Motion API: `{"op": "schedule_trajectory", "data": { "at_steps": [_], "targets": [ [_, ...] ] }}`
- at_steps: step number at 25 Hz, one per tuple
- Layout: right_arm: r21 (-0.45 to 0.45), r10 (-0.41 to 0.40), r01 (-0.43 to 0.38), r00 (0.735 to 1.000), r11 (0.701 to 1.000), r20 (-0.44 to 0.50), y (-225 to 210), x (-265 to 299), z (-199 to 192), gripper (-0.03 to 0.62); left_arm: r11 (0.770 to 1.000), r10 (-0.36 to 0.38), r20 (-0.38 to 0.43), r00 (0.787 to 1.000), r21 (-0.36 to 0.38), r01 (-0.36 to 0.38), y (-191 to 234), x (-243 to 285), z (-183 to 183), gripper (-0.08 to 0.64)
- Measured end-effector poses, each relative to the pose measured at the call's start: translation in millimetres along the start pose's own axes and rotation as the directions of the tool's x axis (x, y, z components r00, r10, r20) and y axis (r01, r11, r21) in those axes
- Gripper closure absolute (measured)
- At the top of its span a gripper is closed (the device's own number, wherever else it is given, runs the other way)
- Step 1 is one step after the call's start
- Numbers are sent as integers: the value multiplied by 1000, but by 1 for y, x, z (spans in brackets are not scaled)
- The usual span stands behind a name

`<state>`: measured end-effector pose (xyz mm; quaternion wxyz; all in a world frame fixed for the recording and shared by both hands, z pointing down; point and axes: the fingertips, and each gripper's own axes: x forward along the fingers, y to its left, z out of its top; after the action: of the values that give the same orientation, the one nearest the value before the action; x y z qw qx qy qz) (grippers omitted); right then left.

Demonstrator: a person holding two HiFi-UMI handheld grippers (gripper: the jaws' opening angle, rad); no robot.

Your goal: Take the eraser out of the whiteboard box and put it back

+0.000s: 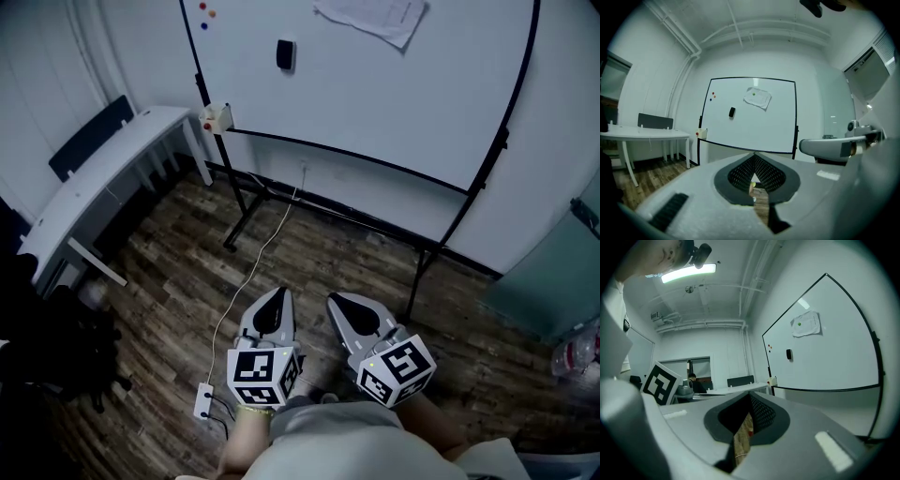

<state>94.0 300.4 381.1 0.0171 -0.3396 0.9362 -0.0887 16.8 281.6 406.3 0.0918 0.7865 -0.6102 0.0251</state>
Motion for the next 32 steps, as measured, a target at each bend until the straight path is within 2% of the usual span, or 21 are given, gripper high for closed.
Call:
{"op": "schedule_trajectory", "data": {
  "at_steps": [7, 15, 24, 32],
  "targets": [
    [10, 6, -7, 1000, 1000, 12, -29, 12, 9, 586, 1000, -2, -8, 1000, -7, 2, -2, 33, 7, 554],
    [34, -11, 11, 1000, 999, 4, -57, 45, 7, 586, 999, -15, -18, 1000, 30, 16, 15, 76, 11, 554],
    [14, -31, 31, 999, 999, 8, -85, 121, 23, 586, 997, -52, -15, 999, 51, 53, 64, 138, 35, 554],
    [10, -62, 62, 998, 998, 10, -106, 204, 44, 586, 994, -89, -21, 996, 56, 90, 125, 194, 65, 555]
  ]
}}
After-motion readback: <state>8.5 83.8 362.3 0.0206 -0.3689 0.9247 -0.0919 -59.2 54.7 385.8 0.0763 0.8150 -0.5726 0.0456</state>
